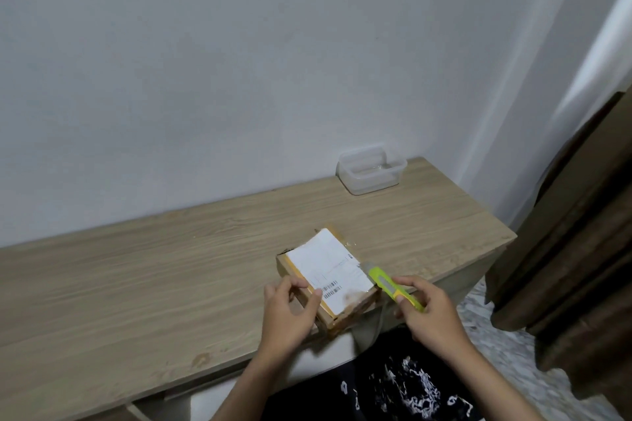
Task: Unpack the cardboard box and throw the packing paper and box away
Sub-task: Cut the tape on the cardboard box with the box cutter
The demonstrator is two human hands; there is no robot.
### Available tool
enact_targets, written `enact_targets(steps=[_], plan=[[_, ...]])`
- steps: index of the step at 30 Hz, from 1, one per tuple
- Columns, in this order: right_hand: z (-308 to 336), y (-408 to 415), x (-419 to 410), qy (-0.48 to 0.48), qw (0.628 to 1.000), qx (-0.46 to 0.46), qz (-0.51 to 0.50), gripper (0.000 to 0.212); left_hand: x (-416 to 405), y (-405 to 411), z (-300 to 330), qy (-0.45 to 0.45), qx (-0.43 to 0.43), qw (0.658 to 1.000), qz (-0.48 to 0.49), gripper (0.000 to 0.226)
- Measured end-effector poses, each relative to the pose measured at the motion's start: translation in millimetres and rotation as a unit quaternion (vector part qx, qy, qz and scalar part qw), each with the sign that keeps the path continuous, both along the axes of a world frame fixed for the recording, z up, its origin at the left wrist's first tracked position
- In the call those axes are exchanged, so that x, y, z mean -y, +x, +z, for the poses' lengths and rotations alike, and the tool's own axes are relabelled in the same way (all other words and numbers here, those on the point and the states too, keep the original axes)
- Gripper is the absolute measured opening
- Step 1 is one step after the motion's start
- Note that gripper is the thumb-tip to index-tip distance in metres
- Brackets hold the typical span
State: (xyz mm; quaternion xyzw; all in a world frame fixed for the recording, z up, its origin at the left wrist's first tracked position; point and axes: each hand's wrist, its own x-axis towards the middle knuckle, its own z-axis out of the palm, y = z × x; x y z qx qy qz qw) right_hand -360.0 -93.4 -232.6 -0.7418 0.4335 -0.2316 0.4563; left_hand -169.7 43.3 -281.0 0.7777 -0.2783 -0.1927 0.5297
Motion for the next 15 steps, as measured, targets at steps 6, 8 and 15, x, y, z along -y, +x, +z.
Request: enact_targets(steps=[6, 8, 15], plan=[[1.9, 1.2, -1.9, 0.001, 1.0, -0.002, 0.006, 0.031, 2.0, 52.1, 11.6, 0.084, -0.008, 0.985, -0.151, 0.081], [4.8, 1.6, -3.5, 0.003, 1.0, 0.004, 0.01, 0.031, 0.5, 60.1, 9.8, 0.088, 0.01, 0.983, -0.161, 0.091], [6.1, 5.9, -1.7, -0.009, 1.0, -0.002, 0.004, 0.031, -7.0, 43.6, 11.0, 0.09, 0.069, 0.994, 0.002, 0.118]])
